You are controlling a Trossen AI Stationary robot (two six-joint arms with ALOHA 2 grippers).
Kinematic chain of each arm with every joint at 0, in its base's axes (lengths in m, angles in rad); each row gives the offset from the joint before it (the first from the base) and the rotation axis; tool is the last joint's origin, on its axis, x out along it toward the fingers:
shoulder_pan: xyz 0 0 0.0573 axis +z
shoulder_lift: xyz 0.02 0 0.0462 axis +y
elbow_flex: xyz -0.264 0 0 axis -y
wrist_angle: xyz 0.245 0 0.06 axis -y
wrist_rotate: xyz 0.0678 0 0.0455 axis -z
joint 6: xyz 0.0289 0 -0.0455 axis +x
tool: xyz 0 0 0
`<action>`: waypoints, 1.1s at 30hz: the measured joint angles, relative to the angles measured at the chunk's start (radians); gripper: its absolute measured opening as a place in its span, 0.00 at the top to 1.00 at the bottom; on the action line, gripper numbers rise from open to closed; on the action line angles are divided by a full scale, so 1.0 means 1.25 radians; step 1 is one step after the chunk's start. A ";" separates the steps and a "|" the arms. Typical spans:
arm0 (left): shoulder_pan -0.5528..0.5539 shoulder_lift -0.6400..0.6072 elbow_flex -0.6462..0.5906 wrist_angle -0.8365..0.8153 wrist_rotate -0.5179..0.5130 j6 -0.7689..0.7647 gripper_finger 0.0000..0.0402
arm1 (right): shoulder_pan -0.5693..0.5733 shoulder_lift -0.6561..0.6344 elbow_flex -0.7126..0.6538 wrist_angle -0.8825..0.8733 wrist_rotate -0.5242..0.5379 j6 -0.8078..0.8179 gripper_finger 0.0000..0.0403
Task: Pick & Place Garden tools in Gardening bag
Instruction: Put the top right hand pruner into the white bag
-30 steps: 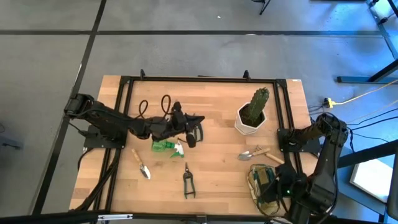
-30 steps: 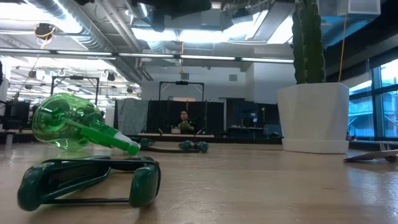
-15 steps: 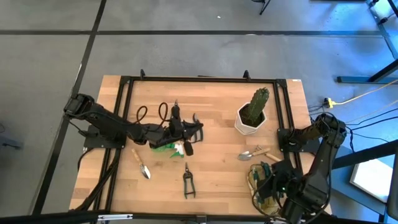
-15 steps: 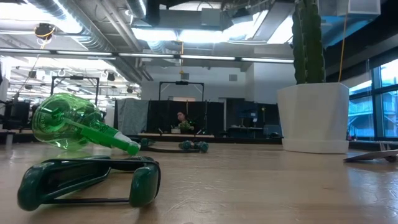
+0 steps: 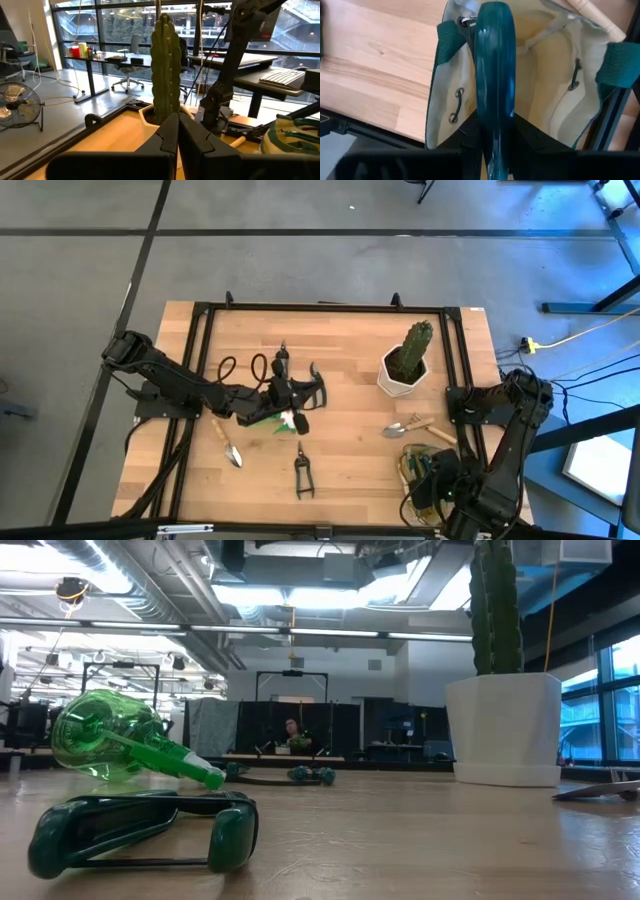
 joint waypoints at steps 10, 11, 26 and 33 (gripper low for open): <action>0.001 0.000 0.000 0.004 -0.001 0.000 0.98 | -0.022 0.000 0.000 -0.003 -0.052 -0.010 0.85; 0.001 0.000 0.000 0.004 -0.001 0.000 0.99 | -0.026 0.000 0.000 -0.003 -0.062 -0.014 0.85; -0.010 0.000 0.000 0.005 -0.001 0.000 0.98 | -0.084 0.000 0.000 -0.043 -0.125 -0.094 0.85; -0.014 0.000 0.000 0.004 -0.006 0.001 1.00 | -0.101 0.022 0.000 -0.045 -0.165 -0.127 0.85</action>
